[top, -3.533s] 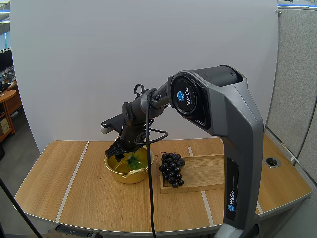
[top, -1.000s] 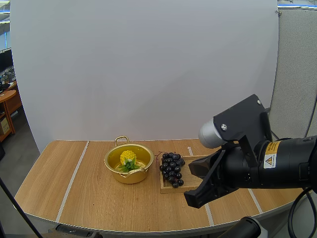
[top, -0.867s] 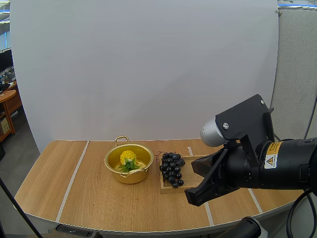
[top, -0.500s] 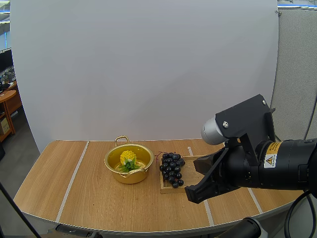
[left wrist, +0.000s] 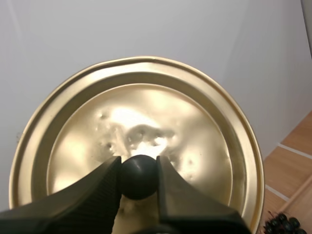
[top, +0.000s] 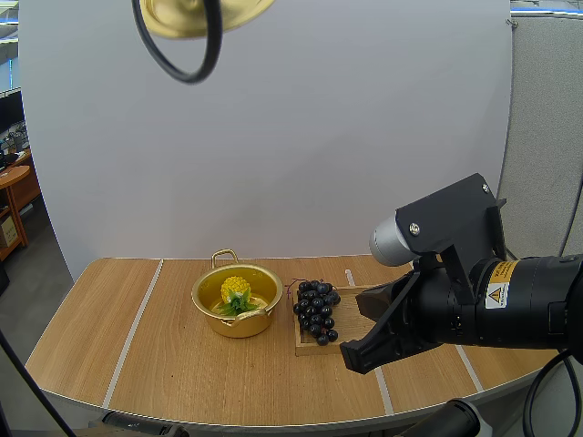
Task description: Open the pot, put the pineapple inside, and close it
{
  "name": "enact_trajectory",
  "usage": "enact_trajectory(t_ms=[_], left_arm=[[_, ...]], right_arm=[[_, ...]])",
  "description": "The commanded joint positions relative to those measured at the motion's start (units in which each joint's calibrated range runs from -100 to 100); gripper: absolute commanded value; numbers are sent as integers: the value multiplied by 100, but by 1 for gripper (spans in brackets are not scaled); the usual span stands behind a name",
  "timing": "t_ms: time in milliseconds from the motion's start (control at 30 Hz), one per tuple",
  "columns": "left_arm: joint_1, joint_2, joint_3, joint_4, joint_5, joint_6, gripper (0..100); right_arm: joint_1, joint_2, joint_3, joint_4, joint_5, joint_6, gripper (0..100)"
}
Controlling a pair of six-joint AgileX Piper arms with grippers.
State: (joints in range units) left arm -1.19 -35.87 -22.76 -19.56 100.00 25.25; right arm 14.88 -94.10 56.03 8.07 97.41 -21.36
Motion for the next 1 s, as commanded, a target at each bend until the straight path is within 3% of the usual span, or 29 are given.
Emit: enact_trajectory(t_ms=[0, 267, 833, 967], left_arm=[[-9, 104, 907, 102, 0, -89, 0], [-9, 699, 2295, 102, 0, -89, 0], [-9, 2426, 3814, 9, 0, 115, 0], [-9, 2540, 4309, 9, -759, 246, 0]], right_arm=[[-25, -37, 10, -35, 26, -2, 0], [-25, -37, 10, -35, 26, -2, 0], [-25, -37, 10, -32, 26, -21, 0], [-25, -37, 10, -32, 26, -21, 0]])
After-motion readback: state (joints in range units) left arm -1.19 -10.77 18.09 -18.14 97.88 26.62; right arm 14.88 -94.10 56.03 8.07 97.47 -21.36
